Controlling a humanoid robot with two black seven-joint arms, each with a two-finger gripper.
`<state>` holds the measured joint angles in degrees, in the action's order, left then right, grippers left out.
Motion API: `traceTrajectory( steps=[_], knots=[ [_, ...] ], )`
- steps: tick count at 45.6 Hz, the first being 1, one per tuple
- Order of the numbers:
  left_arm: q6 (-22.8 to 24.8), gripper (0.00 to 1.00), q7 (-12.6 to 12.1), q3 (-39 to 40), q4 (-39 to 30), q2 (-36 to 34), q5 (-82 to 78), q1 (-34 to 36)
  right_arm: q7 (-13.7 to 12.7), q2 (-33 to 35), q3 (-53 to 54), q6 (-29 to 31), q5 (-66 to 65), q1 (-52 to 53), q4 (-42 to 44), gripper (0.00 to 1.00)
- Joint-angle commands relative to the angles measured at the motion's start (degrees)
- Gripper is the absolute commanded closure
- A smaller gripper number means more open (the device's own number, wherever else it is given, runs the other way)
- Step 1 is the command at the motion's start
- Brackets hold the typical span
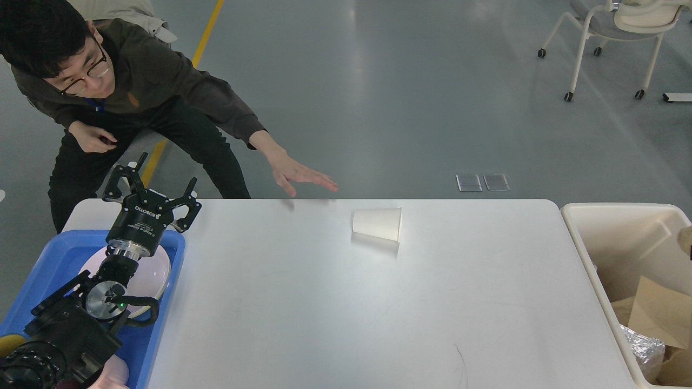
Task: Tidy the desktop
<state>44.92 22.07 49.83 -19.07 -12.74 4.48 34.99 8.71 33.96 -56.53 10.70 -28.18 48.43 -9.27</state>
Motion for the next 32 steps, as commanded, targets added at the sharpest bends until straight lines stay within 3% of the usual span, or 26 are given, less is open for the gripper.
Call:
traceTrajectory(
  steps=[1, 2, 3, 4, 32],
  knots=[
    [0.0, 0.0, 0.0, 0.0, 0.0, 0.0, 0.0, 0.0, -0.2, -2.0, -0.1, -2.0, 0.6, -3.8, 2.2, 0.75],
    [0.0, 0.0, 0.0, 0.0, 0.0, 0.0, 0.0, 0.0, -0.3, -2.1, -0.1, -2.3, 0.6, -4.0, 2.2, 0.67],
    [0.0, 0.0, 0.0, 0.0, 0.0, 0.0, 0.0, 0.0, -0.3, -2.1, -0.1, -2.3, 0.6, -4.1, 2.2, 0.43],
    [0.0, 0.0, 0.0, 0.0, 0.0, 0.0, 0.0, 0.0, -0.4, -2.4, 0.0, -2.3, 0.8, -4.3, 2.2, 0.02],
    [0.0, 0.0, 0.0, 0.0, 0.0, 0.0, 0.0, 0.0, -0.2, -2.8, 0.0, -2.3, 1.1, -5.6, 2.0, 0.0]
  ],
)
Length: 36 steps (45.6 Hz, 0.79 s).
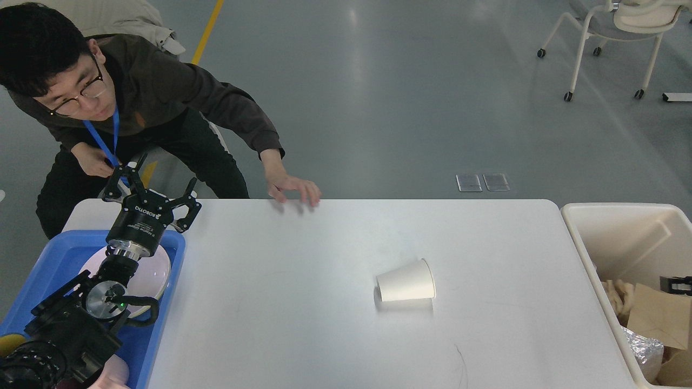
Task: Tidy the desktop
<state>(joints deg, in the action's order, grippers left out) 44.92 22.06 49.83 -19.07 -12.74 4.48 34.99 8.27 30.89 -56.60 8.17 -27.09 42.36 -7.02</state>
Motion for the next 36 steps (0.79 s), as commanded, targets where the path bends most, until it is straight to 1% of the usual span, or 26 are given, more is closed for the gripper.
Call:
traceTrajectory(
  steps=[1, 5, 9, 13, 16, 20, 25, 28, 32, 36],
  knots=[
    [0.0, 0.0, 0.0, 0.0, 0.0, 0.0, 0.0, 0.0, 0.3, 0.3, 0.2, 0.3, 0.0, 0.7, -0.4, 0.0],
    [0.0, 0.0, 0.0, 0.0, 0.0, 0.0, 0.0, 0.0, 1.0, 0.0, 0.2, 0.5, 0.1, 2.4, -1.0, 0.0],
    [0.0, 0.0, 0.0, 0.0, 0.0, 0.0, 0.0, 0.0, 2.5, 0.4, -0.2, 1.1, 0.1, 7.8, -3.9, 0.0],
    [0.0, 0.0, 0.0, 0.0, 0.0, 0.0, 0.0, 0.0, 2.7, 2.0, -1.6, 2.0, -0.5, 16.8, -11.6, 0.0],
    [0.0, 0.0, 0.0, 0.0, 0.0, 0.0, 0.0, 0.0, 2.6, 4.3, -4.7, 4.9, -0.5, 26.0, -20.3, 0.0],
    [0.0, 0.0, 0.0, 0.0, 0.0, 0.0, 0.0, 0.0, 2.4, 5.8, -7.9, 11.3, -0.4, 42.0, -35.0, 0.0],
    [0.0, 0.0, 0.0, 0.0, 0.0, 0.0, 0.0, 0.1, 2.1, 5.8, -10.7, 19.7, -0.2, 61.5, -53.2, 0.0],
    [0.0, 0.0, 0.0, 0.0, 0.0, 0.0, 0.0, 0.0, 2.1, 5.3, -11.3, 24.2, -0.1, 71.5, -62.0, 0.0],
    [0.0, 0.0, -0.1, 0.1, 0.0, 0.0, 0.0, 0.0, 2.1, 4.9, -10.5, 32.4, 0.1, 83.6, -71.4, 0.0],
    [0.0, 0.0, -0.1, 0.1, 0.0, 0.0, 0.0, 0.0, 2.2, 4.8, -9.8, 40.4, 0.1, 92.7, -76.4, 0.0]
  ],
)
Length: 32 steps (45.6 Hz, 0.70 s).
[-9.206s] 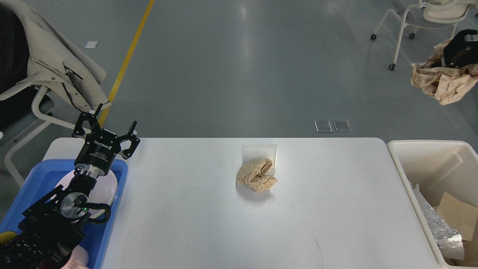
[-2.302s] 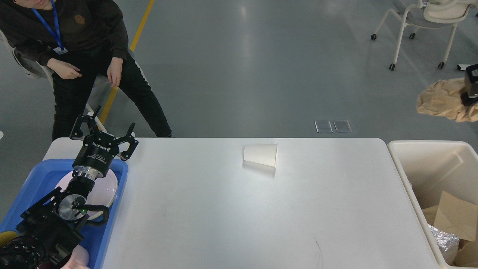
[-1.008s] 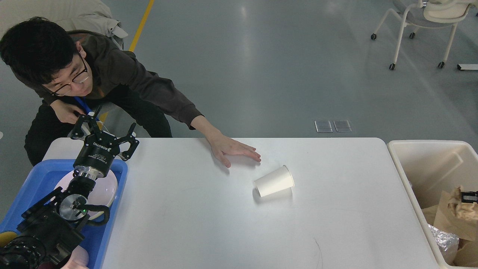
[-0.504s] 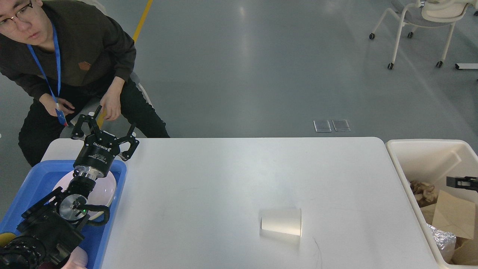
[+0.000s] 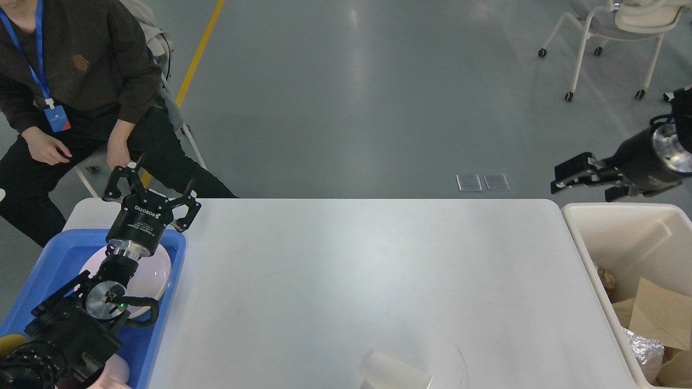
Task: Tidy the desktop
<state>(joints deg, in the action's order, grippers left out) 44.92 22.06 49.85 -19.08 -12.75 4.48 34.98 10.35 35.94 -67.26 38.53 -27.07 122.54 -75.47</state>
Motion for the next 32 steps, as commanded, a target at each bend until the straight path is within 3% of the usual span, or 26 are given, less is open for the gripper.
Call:
traceTrajectory(
  steps=[1, 5, 21, 32],
  knots=[
    [0.0, 0.0, -0.1, 0.1, 0.0, 0.0, 0.0, 0.0, 0.2, -0.2, 1.0, 11.6, 0.2, 14.3, -8.7, 0.0],
    [0.0, 0.0, -0.1, 0.1, 0.0, 0.0, 0.0, 0.0, 0.7, -0.2, 1.3, 16.5, 0.1, 19.5, -10.4, 0.0],
    [0.0, 0.0, -0.1, 0.1, 0.0, 0.0, 0.0, 0.0, 0.8, 0.3, 1.3, 16.5, 0.1, 23.9, -13.3, 0.0],
    [0.0, 0.0, -0.1, 0.1, 0.0, 0.0, 0.0, 0.0, 0.8, 0.2, 1.3, 16.5, 3.5, 19.4, -15.5, 0.0]
  ],
)
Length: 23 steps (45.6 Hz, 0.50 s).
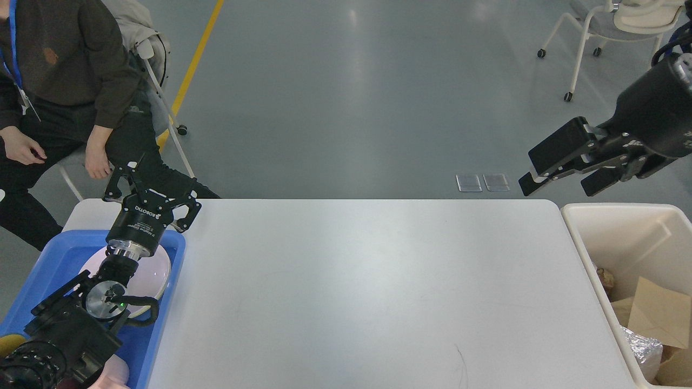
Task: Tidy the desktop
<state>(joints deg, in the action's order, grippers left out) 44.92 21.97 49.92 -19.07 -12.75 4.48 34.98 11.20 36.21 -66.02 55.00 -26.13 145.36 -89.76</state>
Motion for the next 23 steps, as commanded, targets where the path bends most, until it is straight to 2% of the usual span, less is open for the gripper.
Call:
traceTrajectory(
  steps=[1, 14, 23],
  knots=[
    [0.0, 0.0, 0.0, 0.0, 0.0, 0.0, 0.0, 0.0, 0.0, -0.2, 0.0, -0.2, 3.2, -4.2, -1.4, 0.0],
    [0.0, 0.0, 0.0, 0.0, 0.0, 0.0, 0.0, 0.0, 0.0, -1.8, 0.7, -7.8, 12.5, -17.2, -5.3, 0.0],
    [0.0, 0.0, 0.0, 0.0, 0.0, 0.0, 0.0, 0.0, -0.1, -6.1, 5.5, -16.7, 17.2, -29.0, -5.8, 0.0]
  ],
)
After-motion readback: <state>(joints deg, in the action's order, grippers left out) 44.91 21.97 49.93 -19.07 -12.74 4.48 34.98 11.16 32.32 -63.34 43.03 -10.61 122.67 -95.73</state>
